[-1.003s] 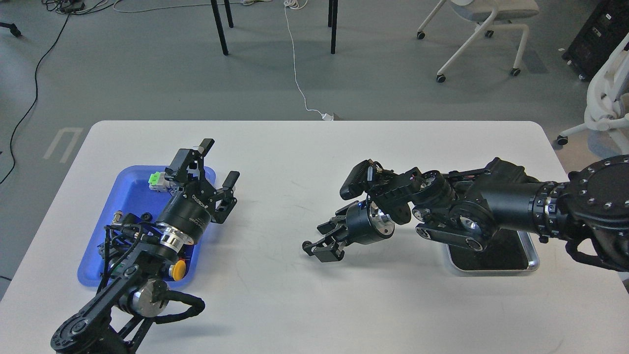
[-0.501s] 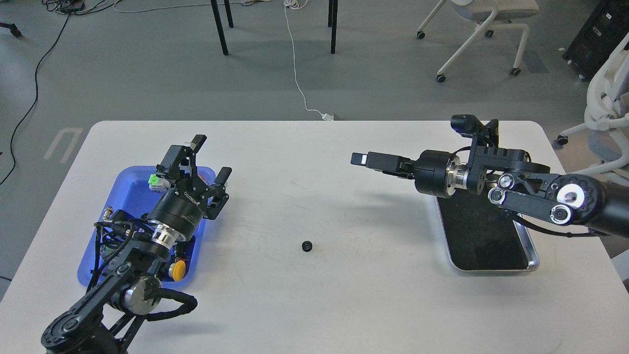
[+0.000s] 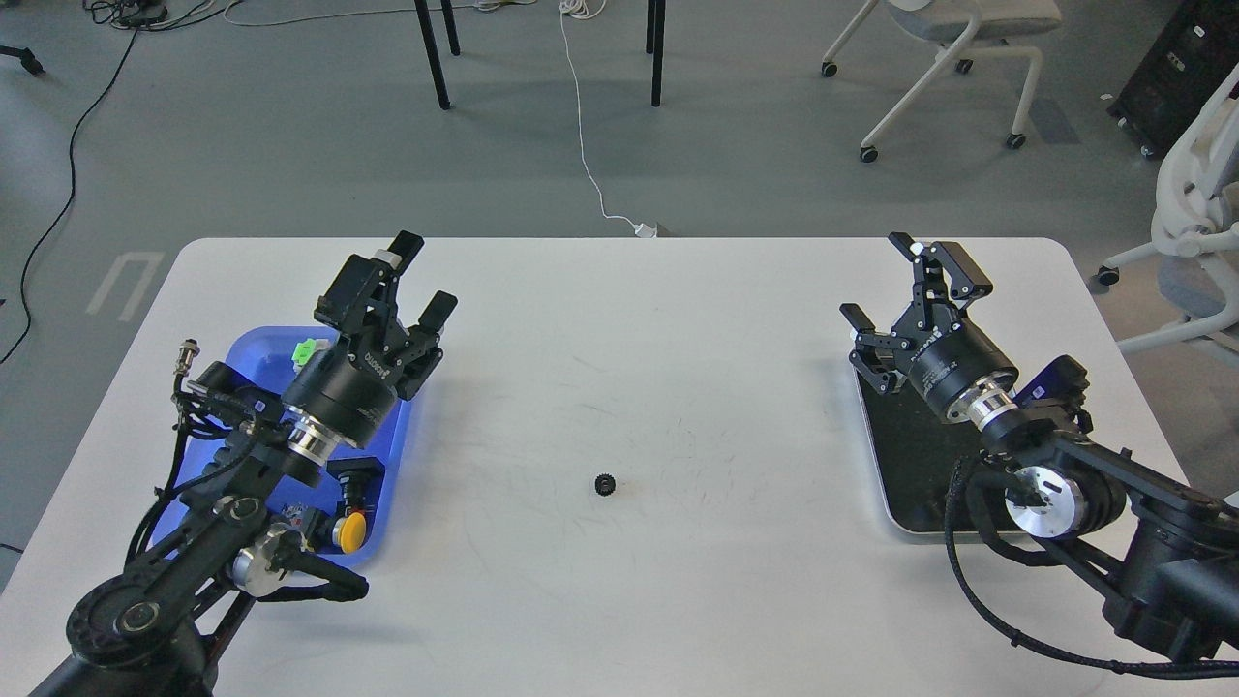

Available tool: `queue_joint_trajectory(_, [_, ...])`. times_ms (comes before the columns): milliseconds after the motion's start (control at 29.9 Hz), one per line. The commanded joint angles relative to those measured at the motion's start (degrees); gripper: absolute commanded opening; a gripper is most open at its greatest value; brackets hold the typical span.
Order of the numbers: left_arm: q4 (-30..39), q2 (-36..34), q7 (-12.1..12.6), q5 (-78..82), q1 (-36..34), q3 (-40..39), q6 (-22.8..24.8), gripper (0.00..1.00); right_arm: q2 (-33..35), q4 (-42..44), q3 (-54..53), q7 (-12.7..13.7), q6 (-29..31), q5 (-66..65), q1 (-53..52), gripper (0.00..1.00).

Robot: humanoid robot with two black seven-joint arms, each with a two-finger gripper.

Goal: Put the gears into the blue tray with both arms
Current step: 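Reach the left gripper toward the black part on the table, then close the left gripper on the black part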

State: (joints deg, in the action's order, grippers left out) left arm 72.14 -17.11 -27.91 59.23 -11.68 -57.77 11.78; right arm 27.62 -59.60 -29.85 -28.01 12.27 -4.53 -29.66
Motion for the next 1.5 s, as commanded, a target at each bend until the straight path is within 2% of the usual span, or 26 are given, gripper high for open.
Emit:
queue_joint_trajectory(0, [0.1,-1.9,-0.1,10.6,-2.6,5.0,-0.1,0.98,3.0,0.3,-0.7,0.0,6.5,2.8,1.5,0.98])
queue_joint_trajectory(167, [0.1,-3.9,-0.1,32.3,-10.3,13.6,-0.4,0.98,8.2,0.4,-0.7,0.0,15.7,5.2,4.3,0.98])
queue_joint_trajectory(267, [-0.1,-4.6,-0.1,44.1,-16.0,18.5,-0.4,0.98,10.3,1.8,-0.6,0.0,15.7,5.9,5.4,0.98])
queue_joint_trajectory(434, [-2.3,-4.9,-0.1,63.9,-28.6,31.0,-0.6,0.98,10.4,3.7,-0.6,0.0,15.7,5.9,6.6,0.98])
queue_joint_trajectory(702, [-6.7,-4.1,-0.1,65.8,-39.6,46.3,-0.7,0.95,10.5,3.7,-0.7,0.0,15.7,5.8,7.2,0.98])
queue_joint_trajectory(869, [-6.8,-4.4,-0.1,65.8,-41.3,54.1,-0.6,0.95,11.0,3.6,-0.7,0.0,15.7,5.7,7.2,0.98])
queue_joint_trajectory(1136, [-9.3,-3.0,-0.1,65.8,-40.5,54.9,-0.4,0.86,11.0,3.7,-0.3,0.0,15.7,5.5,7.2,0.98])
queue_joint_trajectory(1237, [-10.0,-2.6,-0.1,65.8,-40.4,55.0,-0.4,0.78,11.0,3.7,-0.4,0.0,15.7,5.5,7.2,0.98])
queue_joint_trajectory(1370, [-10.7,-2.5,-0.1,65.8,-40.4,56.4,-0.4,0.74,11.0,3.7,-0.4,0.0,15.7,5.5,7.2,0.98])
queue_joint_trajectory(1470, [-11.1,-2.4,-0.1,65.8,-40.4,56.8,-0.4,0.66,11.0,3.7,-0.3,0.0,15.7,5.1,7.2,0.98])
